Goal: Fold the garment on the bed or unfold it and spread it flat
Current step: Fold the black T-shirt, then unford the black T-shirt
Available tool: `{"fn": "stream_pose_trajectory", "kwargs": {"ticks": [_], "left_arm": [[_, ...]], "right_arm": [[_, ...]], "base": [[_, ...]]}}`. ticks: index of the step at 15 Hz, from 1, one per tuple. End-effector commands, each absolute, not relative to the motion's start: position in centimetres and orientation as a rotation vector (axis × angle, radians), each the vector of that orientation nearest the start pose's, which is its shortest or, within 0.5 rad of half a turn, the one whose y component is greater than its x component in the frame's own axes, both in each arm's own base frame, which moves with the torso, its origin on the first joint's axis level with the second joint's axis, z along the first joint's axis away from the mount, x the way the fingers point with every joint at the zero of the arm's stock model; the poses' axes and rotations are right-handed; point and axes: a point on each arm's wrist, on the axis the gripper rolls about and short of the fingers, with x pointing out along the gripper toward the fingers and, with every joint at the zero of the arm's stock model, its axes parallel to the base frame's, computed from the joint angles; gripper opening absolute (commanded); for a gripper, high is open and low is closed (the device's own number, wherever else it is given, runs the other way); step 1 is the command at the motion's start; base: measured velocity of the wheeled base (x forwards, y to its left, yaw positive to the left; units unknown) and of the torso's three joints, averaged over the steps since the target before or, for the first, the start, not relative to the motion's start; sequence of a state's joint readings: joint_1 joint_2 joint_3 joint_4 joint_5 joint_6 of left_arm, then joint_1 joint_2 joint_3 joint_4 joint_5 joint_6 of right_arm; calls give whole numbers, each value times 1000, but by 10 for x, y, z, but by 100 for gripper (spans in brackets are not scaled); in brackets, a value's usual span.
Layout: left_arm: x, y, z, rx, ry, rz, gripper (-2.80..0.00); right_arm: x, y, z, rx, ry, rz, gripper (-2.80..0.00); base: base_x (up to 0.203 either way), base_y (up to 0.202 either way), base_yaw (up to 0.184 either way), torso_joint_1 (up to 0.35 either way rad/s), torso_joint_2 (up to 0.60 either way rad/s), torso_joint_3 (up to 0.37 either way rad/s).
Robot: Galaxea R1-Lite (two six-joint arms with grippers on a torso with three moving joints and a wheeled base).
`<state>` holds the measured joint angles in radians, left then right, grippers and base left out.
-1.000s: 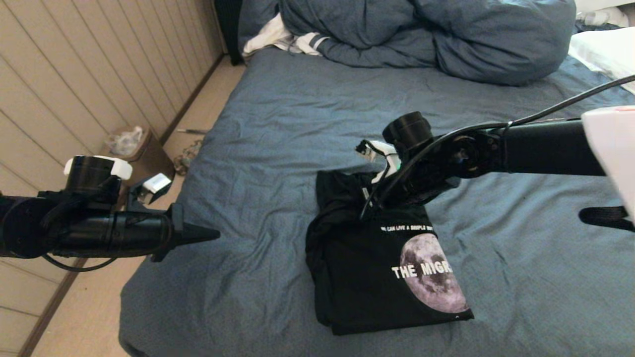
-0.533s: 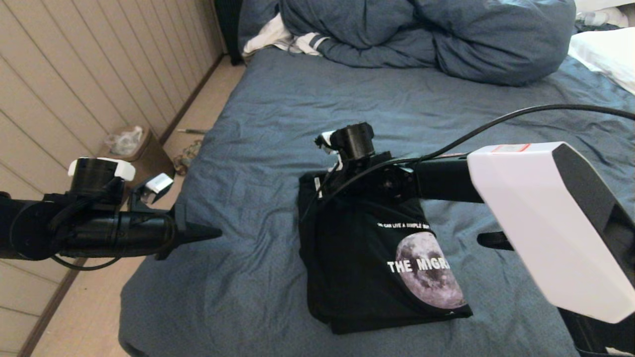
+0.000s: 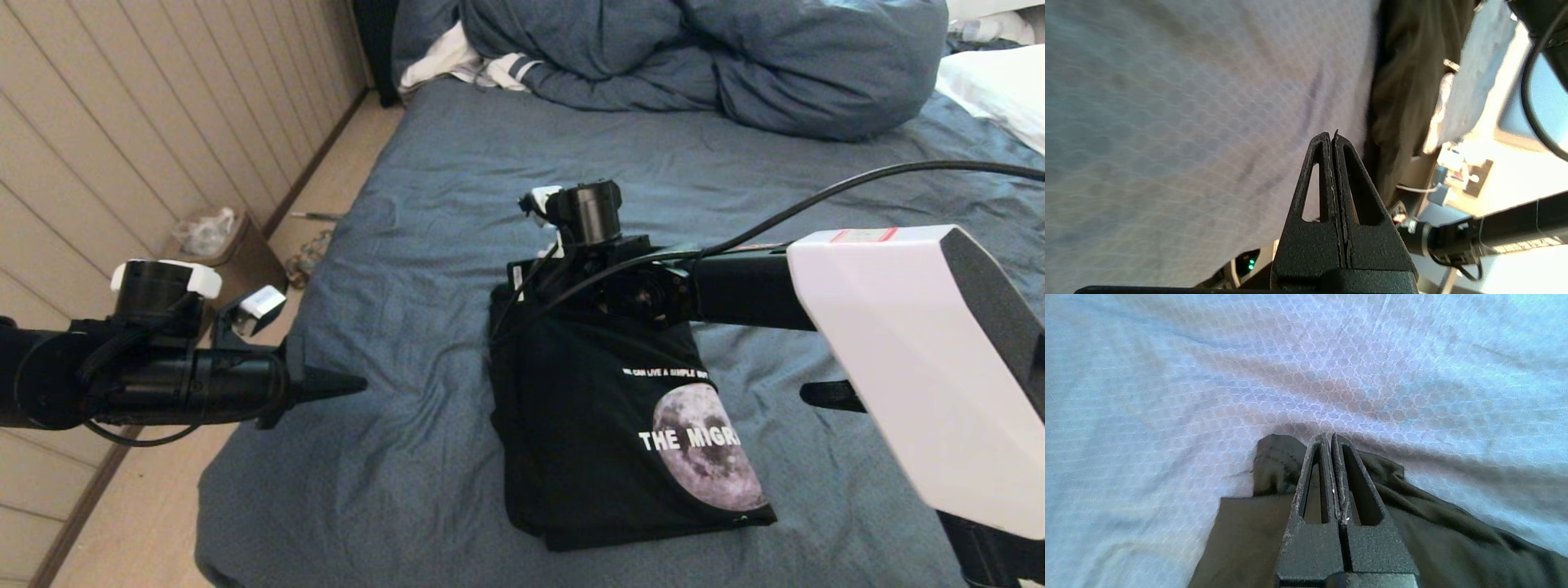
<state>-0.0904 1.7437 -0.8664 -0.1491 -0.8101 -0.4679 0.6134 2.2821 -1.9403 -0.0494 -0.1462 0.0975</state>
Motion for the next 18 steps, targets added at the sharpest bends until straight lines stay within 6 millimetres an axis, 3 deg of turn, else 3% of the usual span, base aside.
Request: {"fn": "stream_pose_trajectory", "kwargs": {"ticks": [1,4,6,8,11,13,15,18], "left_arm": [[289,-42,147,-685,899,-691,-280],[282,-42,156,-666,865,-702,-280],[266,-40,180,-635,783,-718,-280],[231,-31,216,-588,633,-698,-280],[157,-7,259,-513,361,-602,-280],[108,3,265,-440,269,-498,-280],[64,0,257,-368,279,-432,-280],[27,-10,247,-424,427,-540,-280]], "right_arm": [[387,267,229,-7,272,449,-280],[369,250,255,3,256,442,-280],[342,229,285,-6,289,433,-280],[309,194,311,-21,349,386,-280],[245,136,332,-28,377,278,-280],[191,101,336,-20,357,243,-280],[141,68,329,-17,326,162,-280],[79,30,302,14,286,37,-280]], "base": [[0,0,0,0,0,0],[0,0,0,0,0,0],[0,0,0,0,0,0],[0,0,0,0,0,0],[0,0,0,0,0,0],[0,0,0,0,0,0],[0,0,0,0,0,0],[0,0,0,0,0,0]]}}
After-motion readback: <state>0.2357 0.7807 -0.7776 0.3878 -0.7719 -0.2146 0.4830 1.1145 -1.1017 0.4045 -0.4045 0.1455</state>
